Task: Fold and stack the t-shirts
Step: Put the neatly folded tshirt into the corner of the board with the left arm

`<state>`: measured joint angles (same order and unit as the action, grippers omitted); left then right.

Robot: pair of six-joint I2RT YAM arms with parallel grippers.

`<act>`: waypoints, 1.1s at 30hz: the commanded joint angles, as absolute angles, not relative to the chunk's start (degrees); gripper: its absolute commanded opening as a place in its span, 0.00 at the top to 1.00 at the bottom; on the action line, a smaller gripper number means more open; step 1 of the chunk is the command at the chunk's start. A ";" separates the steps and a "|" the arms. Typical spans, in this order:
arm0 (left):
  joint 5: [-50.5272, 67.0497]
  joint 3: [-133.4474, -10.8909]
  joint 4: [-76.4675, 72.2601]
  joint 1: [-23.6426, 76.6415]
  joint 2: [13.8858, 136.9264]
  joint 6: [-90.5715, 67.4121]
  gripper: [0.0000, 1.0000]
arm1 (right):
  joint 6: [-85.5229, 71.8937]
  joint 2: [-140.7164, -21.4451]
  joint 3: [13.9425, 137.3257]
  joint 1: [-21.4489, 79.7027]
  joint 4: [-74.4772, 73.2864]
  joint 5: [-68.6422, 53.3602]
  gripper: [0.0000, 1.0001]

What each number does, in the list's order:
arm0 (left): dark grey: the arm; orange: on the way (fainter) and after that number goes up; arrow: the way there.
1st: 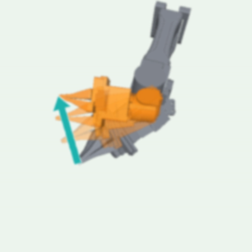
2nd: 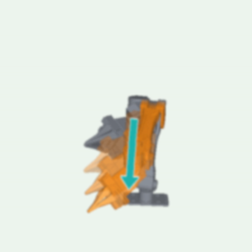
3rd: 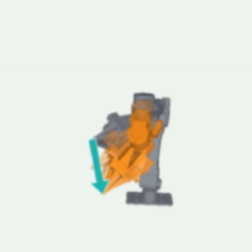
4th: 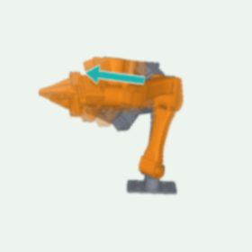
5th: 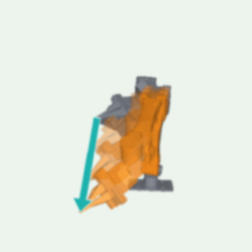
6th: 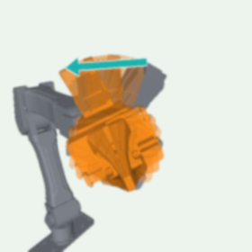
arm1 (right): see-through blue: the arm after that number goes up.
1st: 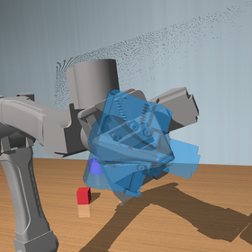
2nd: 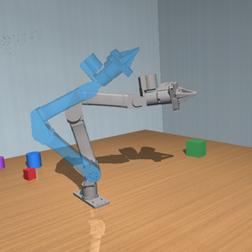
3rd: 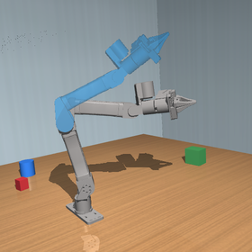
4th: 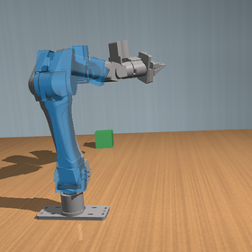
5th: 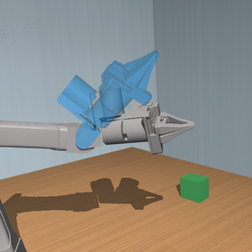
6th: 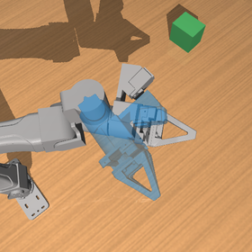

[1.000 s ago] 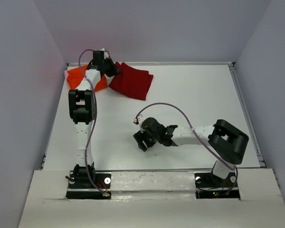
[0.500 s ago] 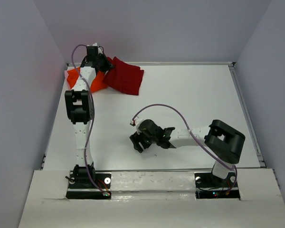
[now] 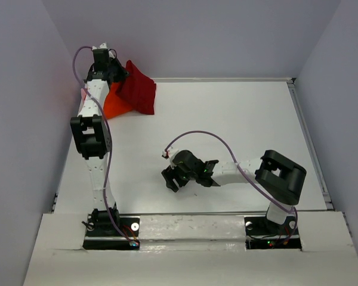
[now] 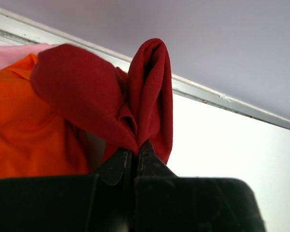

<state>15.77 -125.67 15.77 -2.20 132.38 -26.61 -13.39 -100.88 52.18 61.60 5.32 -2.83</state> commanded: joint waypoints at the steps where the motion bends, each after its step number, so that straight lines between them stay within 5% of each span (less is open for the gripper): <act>1: 16.26 -129.11 12.48 -2.02 125.51 -26.46 1.00 | -14.15 -104.50 50.71 62.84 -0.53 -5.36 0.26; 33: 21.00 -124.54 10.46 -10.20 117.43 -27.95 1.00 | -13.54 -105.99 51.50 63.37 -0.53 -6.06 0.26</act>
